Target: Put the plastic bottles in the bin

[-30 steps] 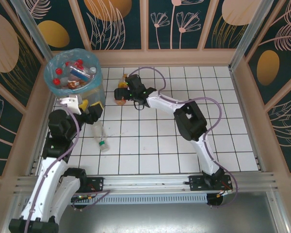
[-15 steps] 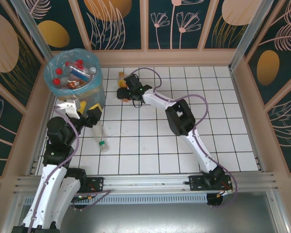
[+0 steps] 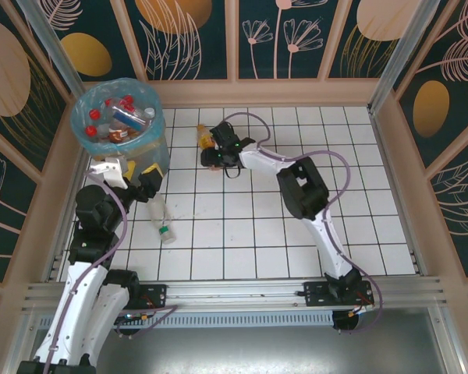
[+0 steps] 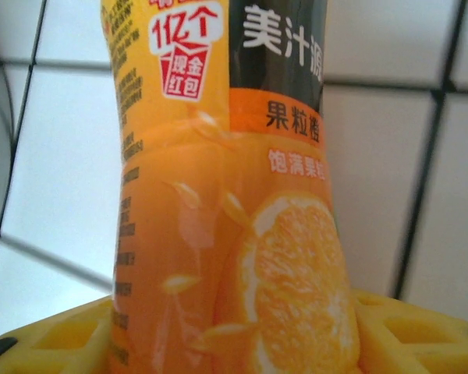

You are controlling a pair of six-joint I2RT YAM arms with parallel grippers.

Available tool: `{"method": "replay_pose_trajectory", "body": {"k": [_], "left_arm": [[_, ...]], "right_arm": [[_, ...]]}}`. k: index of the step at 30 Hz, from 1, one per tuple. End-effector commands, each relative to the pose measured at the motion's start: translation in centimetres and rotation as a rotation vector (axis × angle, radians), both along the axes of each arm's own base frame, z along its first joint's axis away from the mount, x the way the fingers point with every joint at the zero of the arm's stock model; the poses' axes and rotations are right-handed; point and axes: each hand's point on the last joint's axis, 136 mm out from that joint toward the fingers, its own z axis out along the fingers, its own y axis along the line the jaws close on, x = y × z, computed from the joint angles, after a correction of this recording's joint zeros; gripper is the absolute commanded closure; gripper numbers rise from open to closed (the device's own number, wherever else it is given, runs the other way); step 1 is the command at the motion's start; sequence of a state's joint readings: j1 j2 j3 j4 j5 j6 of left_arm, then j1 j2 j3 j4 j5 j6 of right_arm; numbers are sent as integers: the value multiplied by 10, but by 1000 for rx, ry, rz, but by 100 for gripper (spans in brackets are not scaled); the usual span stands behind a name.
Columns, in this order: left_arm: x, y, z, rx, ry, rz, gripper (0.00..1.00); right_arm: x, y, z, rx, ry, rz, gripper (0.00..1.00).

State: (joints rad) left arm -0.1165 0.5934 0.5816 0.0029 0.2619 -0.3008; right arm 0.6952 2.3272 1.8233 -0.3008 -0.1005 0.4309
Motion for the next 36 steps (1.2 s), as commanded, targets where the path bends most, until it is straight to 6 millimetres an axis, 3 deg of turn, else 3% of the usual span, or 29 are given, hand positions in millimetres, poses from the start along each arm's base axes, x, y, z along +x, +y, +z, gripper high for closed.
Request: {"method": "replay_pose_trajectory", "body": {"k": [1, 9, 14, 17, 21, 25, 29, 33, 36], "left_arm": [[3, -10, 26, -13, -5, -56, 19], [23, -41, 68, -161, 45, -227, 19], [33, -61, 93, -272, 65, -351, 19], [37, -69, 92, -298, 92, -395, 19], [33, -77, 108, -317, 67, -435, 19], [19, -96, 113, -342, 62, -528, 19], [7, -107, 123, -353, 37, -581, 19], [0, -112, 117, -373, 13, -614, 20], [4, -111, 111, -372, 27, -596, 26]], "right_arm": [[-18, -4, 73, 136, -114, 50, 44], [-107, -47, 115, 296, -196, 150, 46], [-156, -60, 165, 365, -384, 238, 47], [-179, -64, 201, 439, -524, 280, 48], [-195, -67, 239, 522, -657, 308, 49], [-210, -57, 263, 585, -721, 375, 49], [-222, -44, 275, 615, -752, 437, 49], [-229, -32, 274, 622, -737, 483, 50], [-239, -27, 273, 638, -735, 519, 50]]}}
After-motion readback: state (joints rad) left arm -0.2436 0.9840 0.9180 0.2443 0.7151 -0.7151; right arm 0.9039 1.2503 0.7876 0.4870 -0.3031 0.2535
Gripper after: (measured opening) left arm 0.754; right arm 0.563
